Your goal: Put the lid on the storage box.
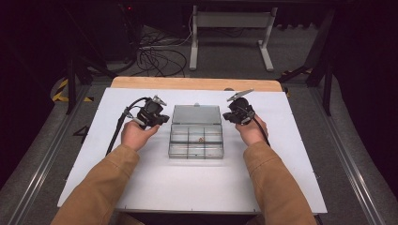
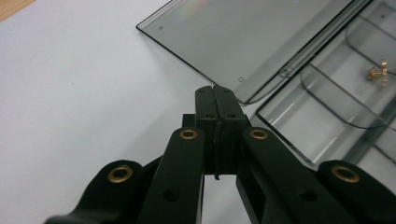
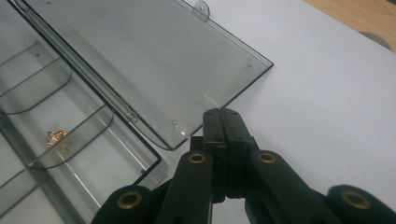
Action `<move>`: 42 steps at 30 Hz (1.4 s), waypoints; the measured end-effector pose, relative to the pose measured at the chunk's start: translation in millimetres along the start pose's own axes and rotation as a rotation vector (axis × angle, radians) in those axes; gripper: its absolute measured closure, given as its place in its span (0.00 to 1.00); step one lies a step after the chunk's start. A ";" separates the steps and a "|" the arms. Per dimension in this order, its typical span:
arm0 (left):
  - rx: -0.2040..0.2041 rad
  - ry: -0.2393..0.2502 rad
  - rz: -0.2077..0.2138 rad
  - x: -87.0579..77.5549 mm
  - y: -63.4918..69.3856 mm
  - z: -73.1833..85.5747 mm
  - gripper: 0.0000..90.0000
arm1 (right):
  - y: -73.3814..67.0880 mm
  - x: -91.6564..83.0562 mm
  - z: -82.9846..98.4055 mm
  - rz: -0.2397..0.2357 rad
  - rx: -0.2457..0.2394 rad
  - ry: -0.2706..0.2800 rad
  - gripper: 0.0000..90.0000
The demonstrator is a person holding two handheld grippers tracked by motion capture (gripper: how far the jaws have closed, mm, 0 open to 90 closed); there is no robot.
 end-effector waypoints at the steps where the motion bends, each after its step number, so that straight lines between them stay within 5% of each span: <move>1: 0.001 0.002 -0.002 1.6 -0.3 -0.6 1.00 | 1.0 1.1 0.6 0.001 -0.001 -0.002 1.00; 21: -0.016 -0.085 -0.003 33.2 -13.0 5.0 1.00 | 2.9 27.2 11.7 -0.013 0.003 -0.067 1.00; 30: -0.024 -0.079 0.034 39.8 -8.3 6.0 1.00 | 3.6 34.7 15.9 -0.021 0.028 -0.082 1.00; 42: -0.023 -0.069 0.027 44.1 -4.2 3.7 0.99 | 1.3 42.4 15.0 -0.032 0.040 -0.073 1.00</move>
Point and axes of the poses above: each handheld gripper's, and its own axes: x roughly forward along the jaws, z roughly out of its underside, y roughly to its right, the point moved 9 cm from there along x, roughly forward along the jaws, and after that the axes turned 6 degrees about -x, right-handed, at the moved point
